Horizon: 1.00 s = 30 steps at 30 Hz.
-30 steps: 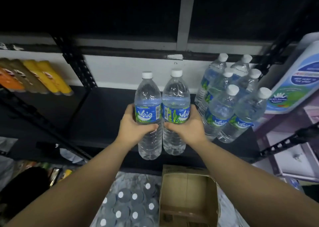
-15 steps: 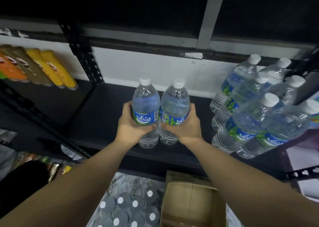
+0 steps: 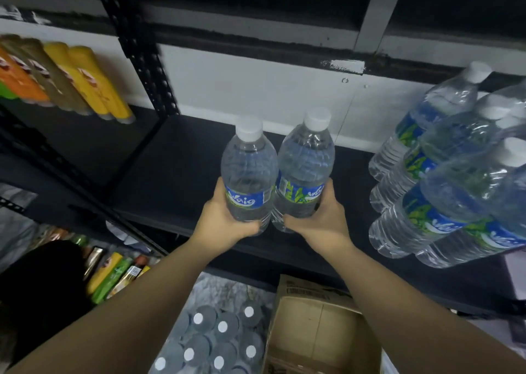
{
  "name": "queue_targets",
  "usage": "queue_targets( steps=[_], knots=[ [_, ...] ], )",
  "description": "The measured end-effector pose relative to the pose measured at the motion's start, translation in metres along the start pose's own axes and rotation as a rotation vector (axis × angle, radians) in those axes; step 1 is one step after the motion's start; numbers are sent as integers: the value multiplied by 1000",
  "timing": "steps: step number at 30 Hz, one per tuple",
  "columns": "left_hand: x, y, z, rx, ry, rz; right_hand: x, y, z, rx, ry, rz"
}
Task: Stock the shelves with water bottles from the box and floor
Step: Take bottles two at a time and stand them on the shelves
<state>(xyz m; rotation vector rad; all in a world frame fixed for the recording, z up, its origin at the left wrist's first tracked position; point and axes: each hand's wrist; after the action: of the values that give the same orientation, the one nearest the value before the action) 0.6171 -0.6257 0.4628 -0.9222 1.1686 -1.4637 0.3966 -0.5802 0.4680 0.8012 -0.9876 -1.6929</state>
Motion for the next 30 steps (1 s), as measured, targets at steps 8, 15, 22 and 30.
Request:
queue_targets(
  steps=[8,15,22,30],
  knots=[
    [10,18,8,-43,-219,-45,8,-2,-38,-168,-128,31],
    [13,29,35,-62,-122,-40,15,1,-62,-268,-45,37],
    [28,44,59,-90,-159,-68,22,12,-83,-223,-96,31],
    [110,66,105,-68,-213,-100,94,29,-128,-277,-137,157]
  ],
)
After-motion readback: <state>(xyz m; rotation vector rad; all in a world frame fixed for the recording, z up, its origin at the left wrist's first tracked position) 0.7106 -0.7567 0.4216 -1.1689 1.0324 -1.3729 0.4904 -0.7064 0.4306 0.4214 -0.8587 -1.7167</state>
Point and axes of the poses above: each hand's wrist, its own x-axis towards the middle knuckle, its own z-axis out of the back of the hand, y = z × x, and after that the axes turned 10 degrees about -x, right-handed
